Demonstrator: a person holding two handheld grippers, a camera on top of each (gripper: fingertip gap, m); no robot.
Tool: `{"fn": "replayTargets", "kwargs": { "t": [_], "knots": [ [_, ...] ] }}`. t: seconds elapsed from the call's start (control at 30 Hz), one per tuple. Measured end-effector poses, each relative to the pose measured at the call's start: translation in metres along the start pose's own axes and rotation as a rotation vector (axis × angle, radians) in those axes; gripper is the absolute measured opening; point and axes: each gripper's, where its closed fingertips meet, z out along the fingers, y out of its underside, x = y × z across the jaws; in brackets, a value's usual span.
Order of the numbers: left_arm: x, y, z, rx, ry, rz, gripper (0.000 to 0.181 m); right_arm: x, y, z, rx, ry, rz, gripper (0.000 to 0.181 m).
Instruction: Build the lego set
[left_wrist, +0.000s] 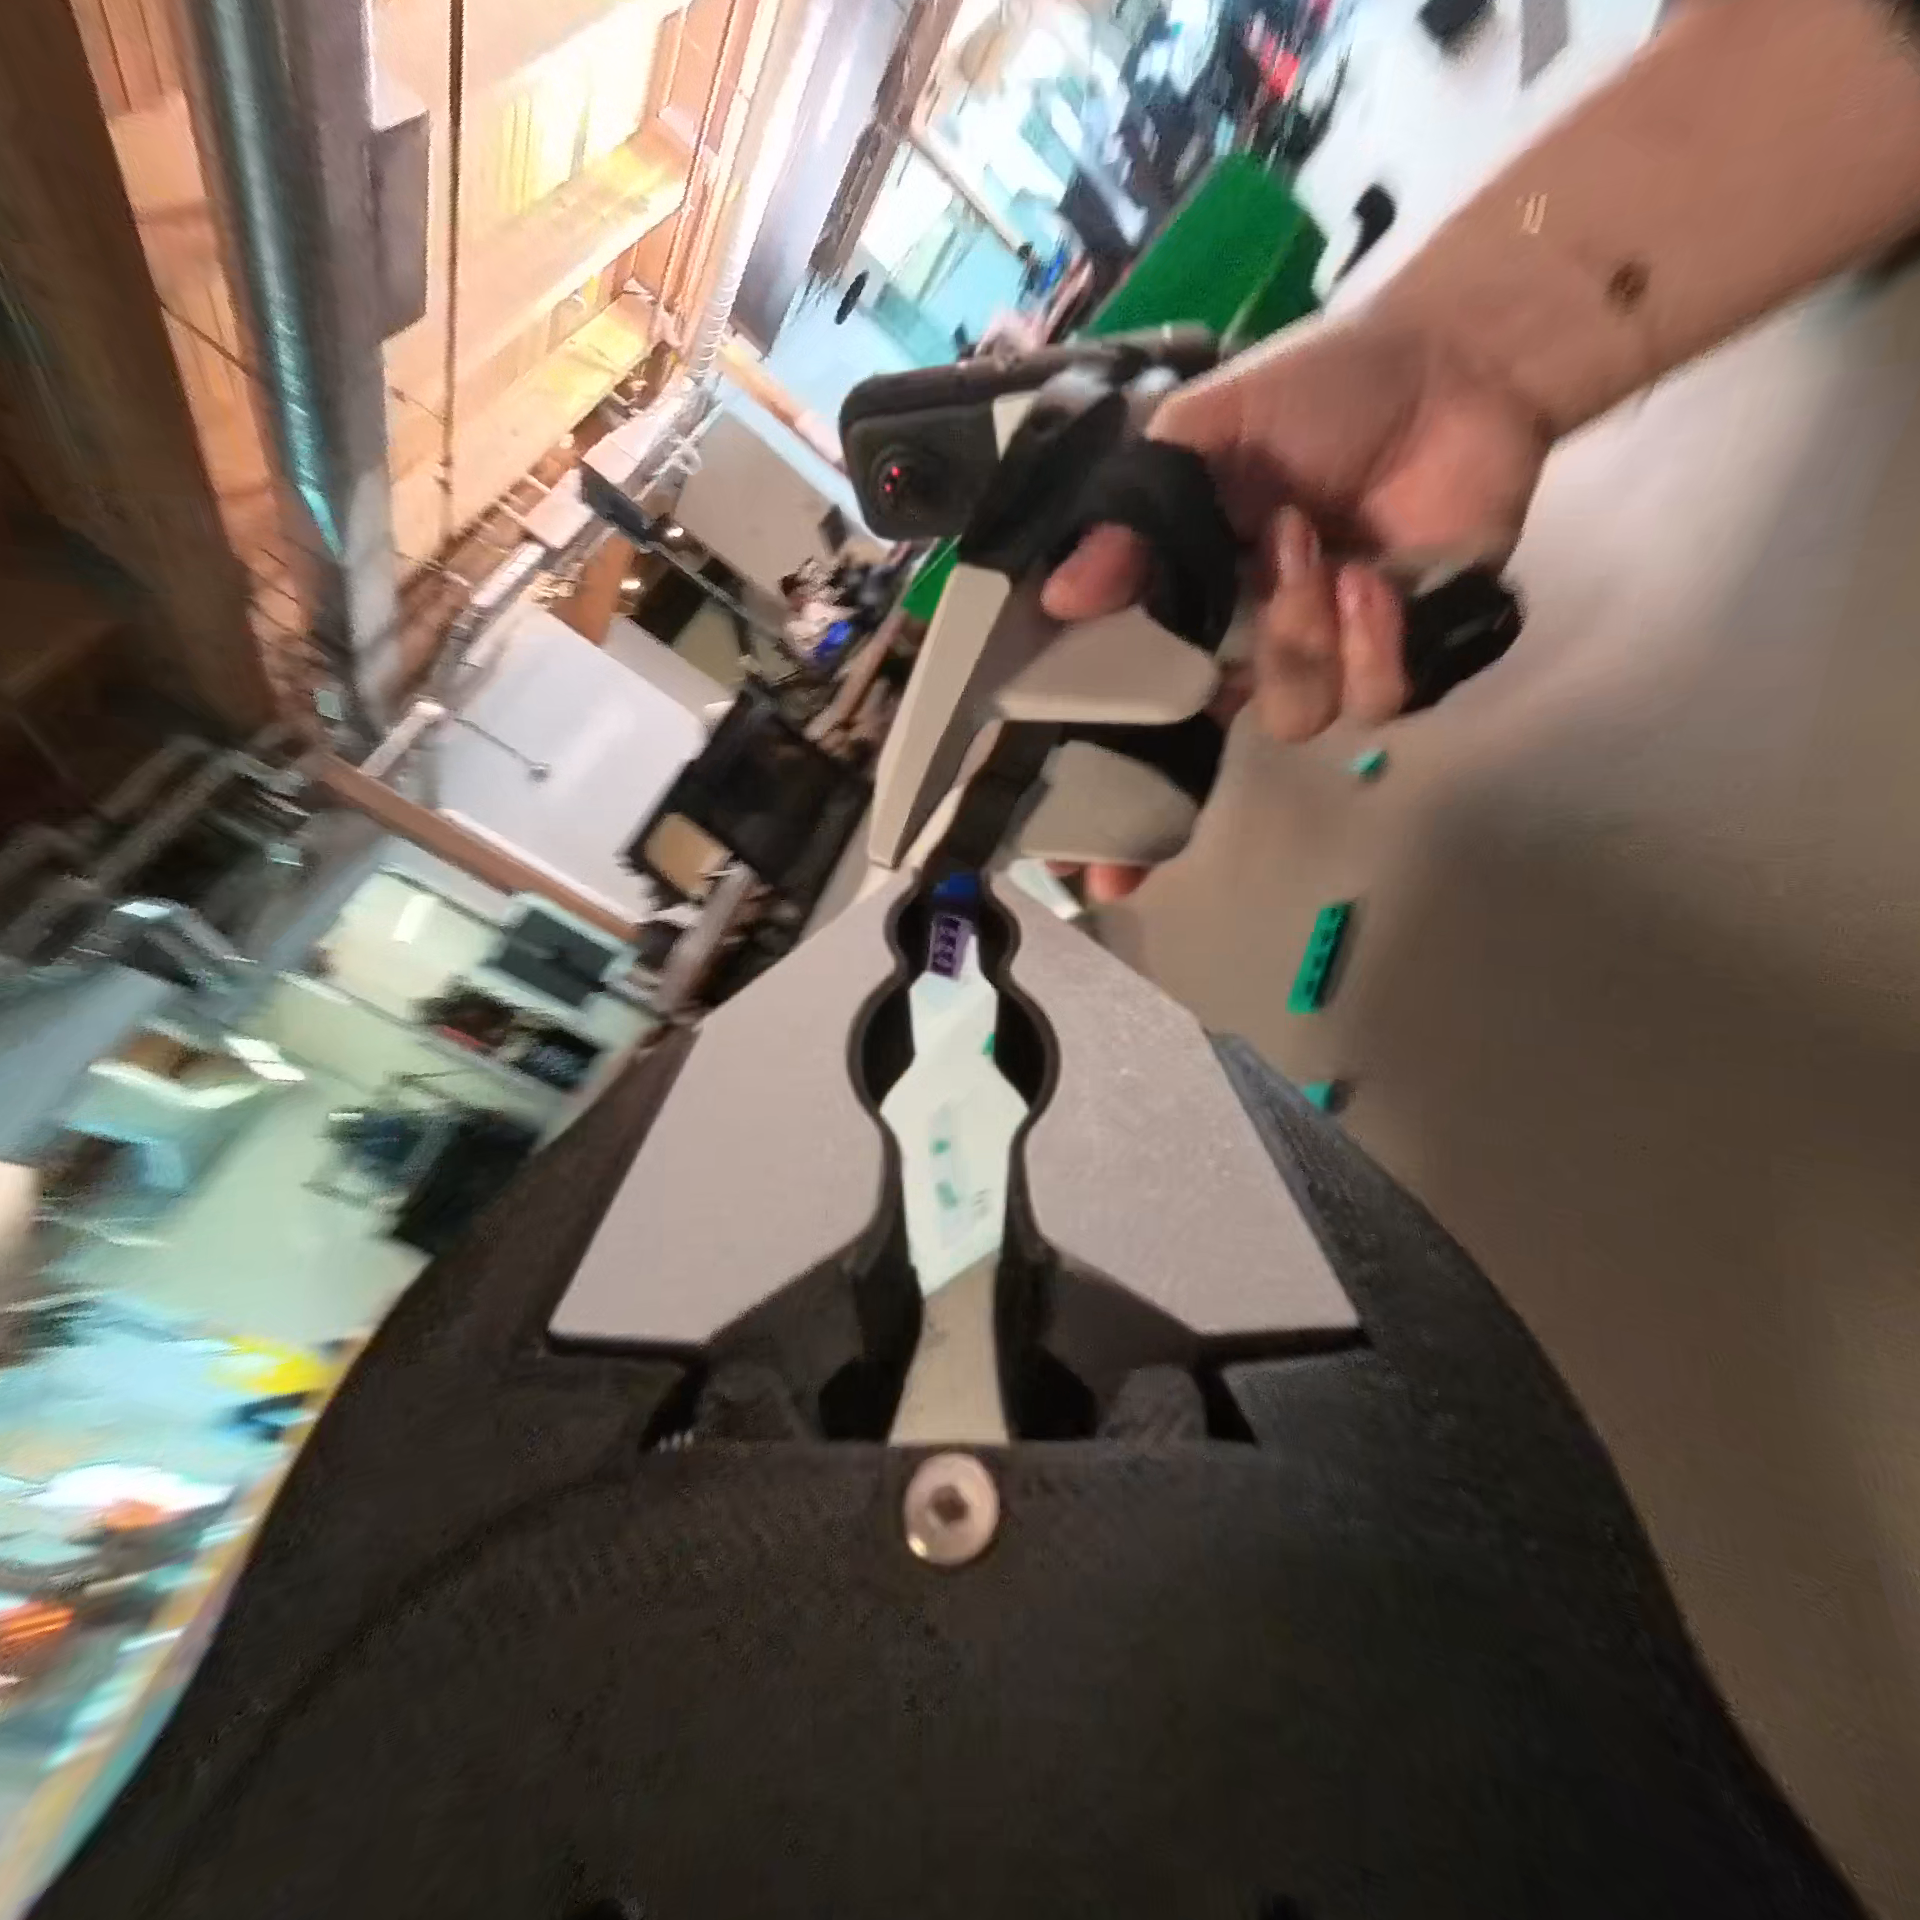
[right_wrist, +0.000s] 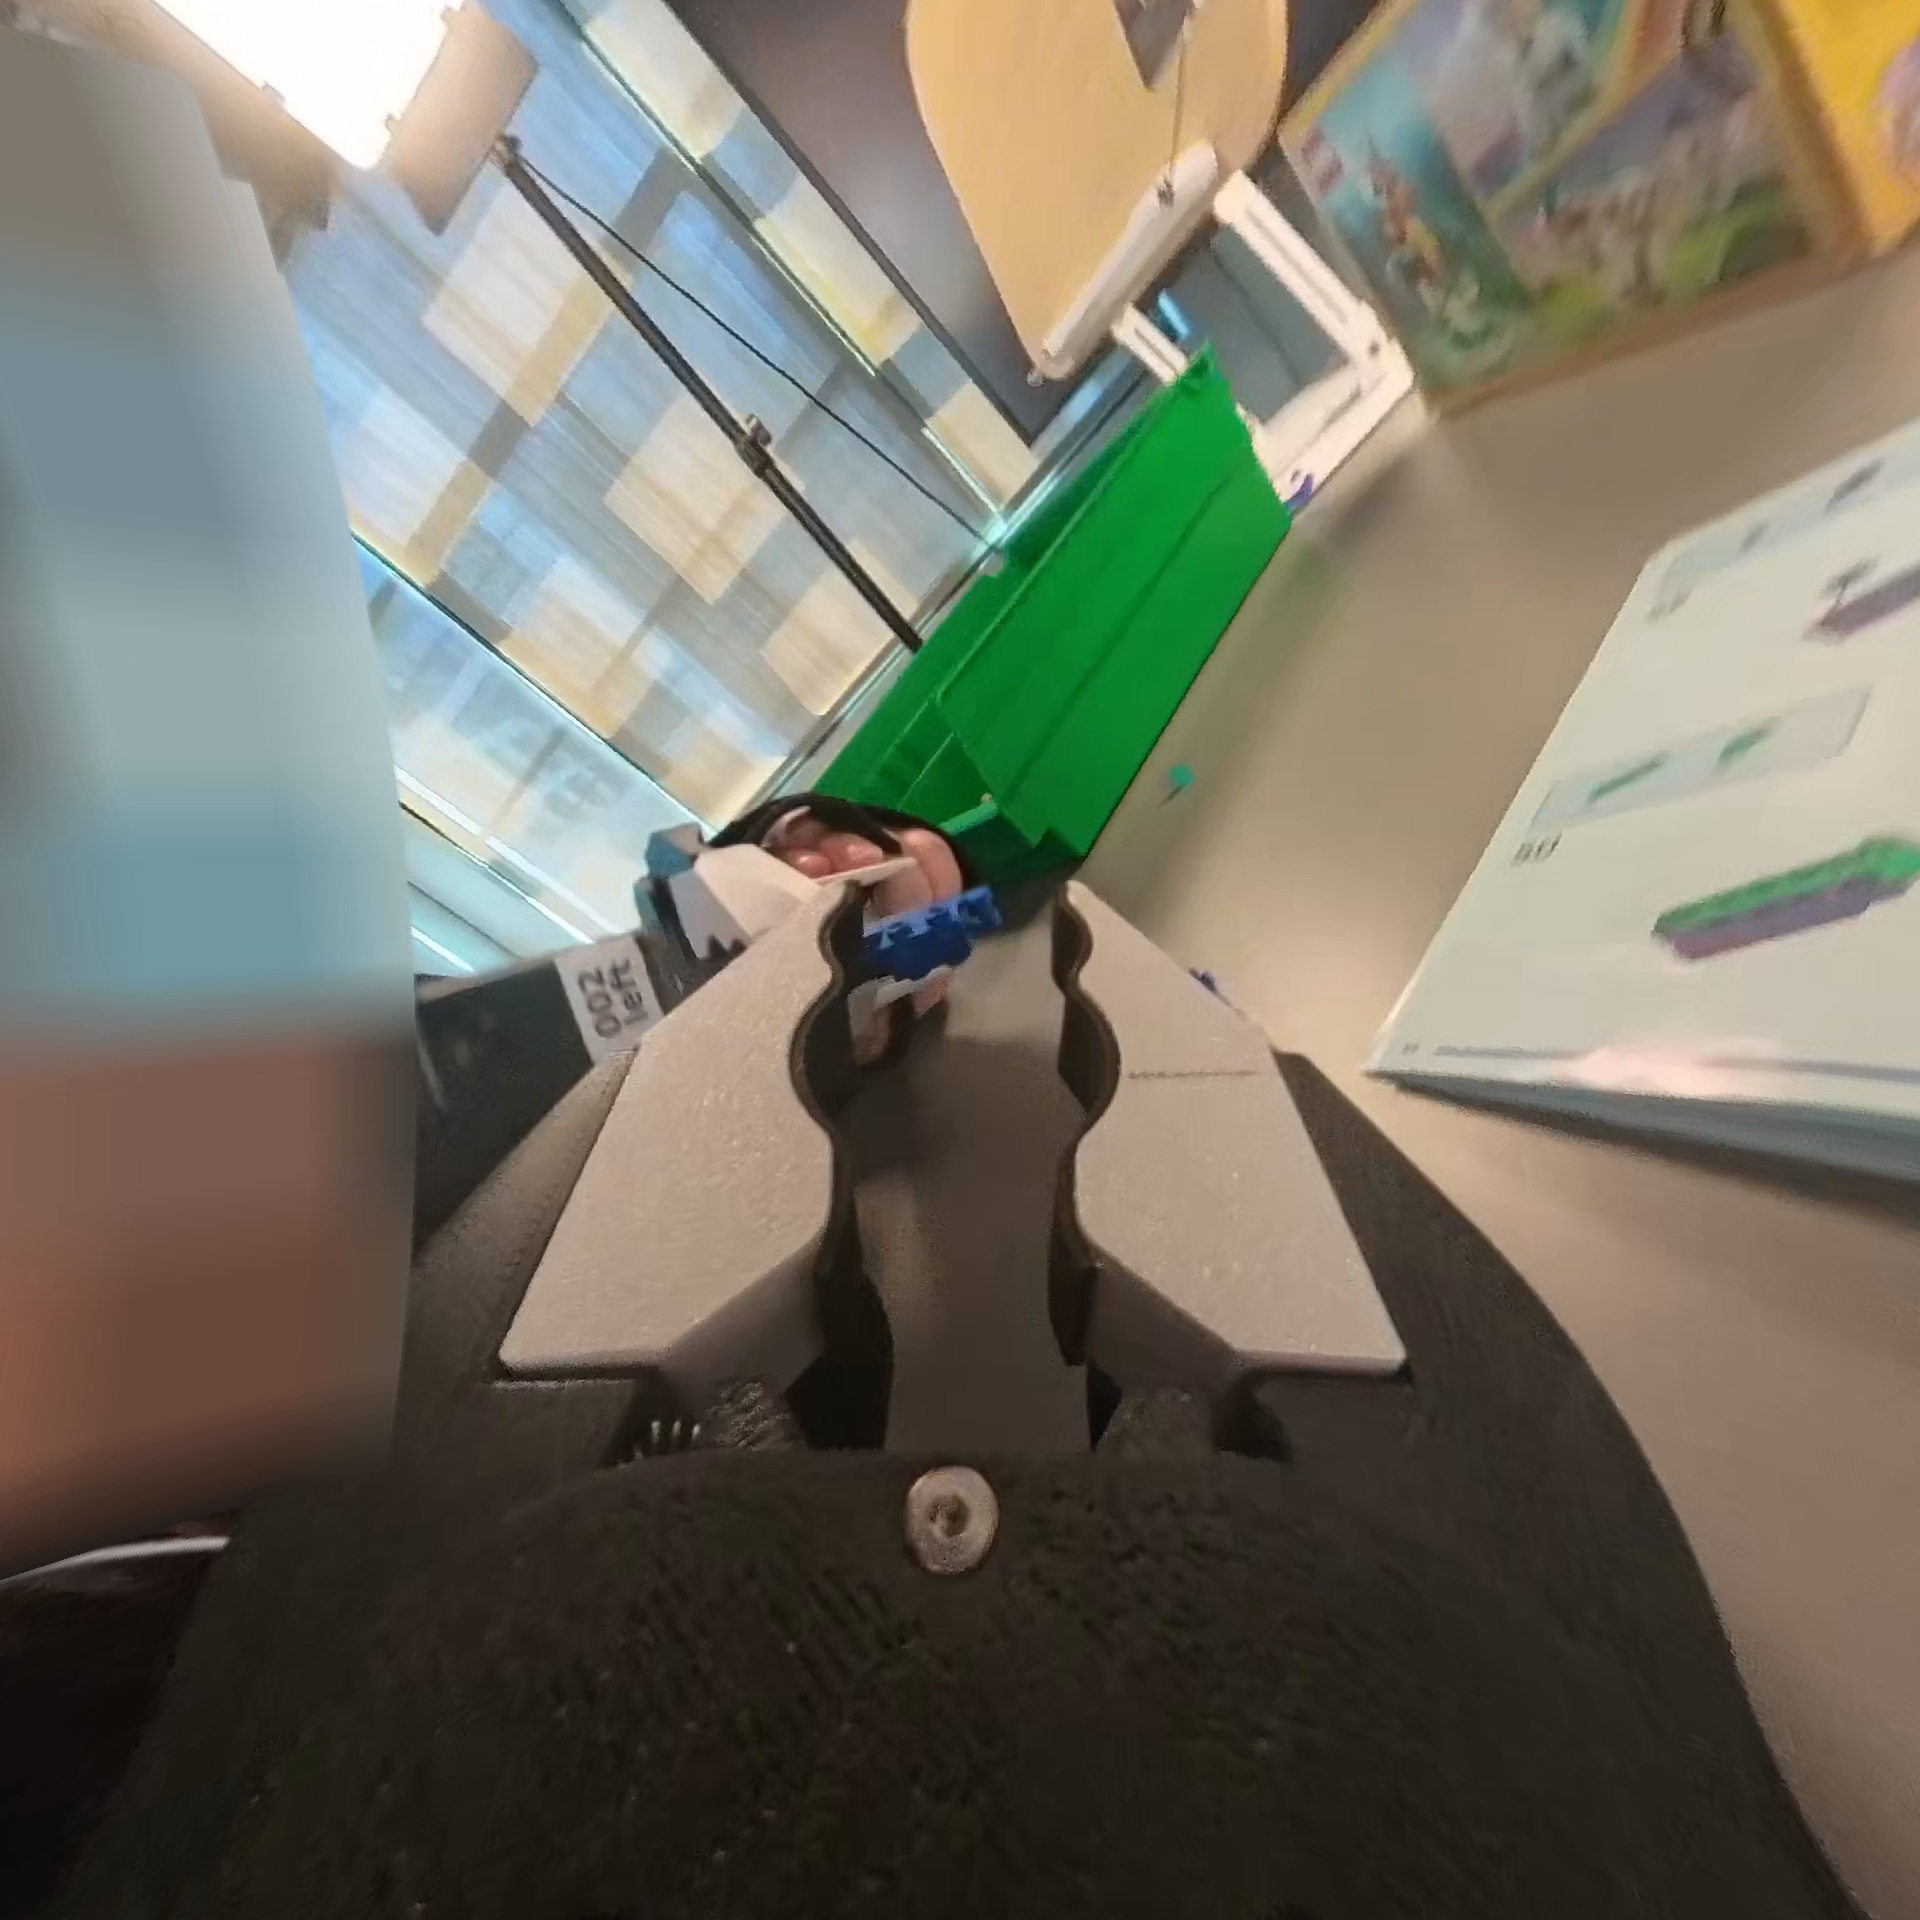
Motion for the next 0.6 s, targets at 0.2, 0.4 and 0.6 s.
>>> {"fn": "replayTargets", "kwargs": {
  "t": [0.2, 0.4, 0.6],
  "knots": [
    [-0.019, -0.02, -0.01, 0.231, 0.143, -0.621, 0.007, -0.022, -0.011, -0.008, 0.031, -0.001, -0.428, 0.04],
    [-0.026, -0.032, -0.017, 0.373, 0.211, -0.903, 0.007, -0.041, 0.002, -0.005, 0.011, -0.05, -0.701, 0.039],
    [-0.038, -0.027, -0.02, 0.466, 0.269, -1.176, 0.007, -0.048, 0.005, -0.004, 0.033, -0.07, -0.768, 0.025]
  ]
}}
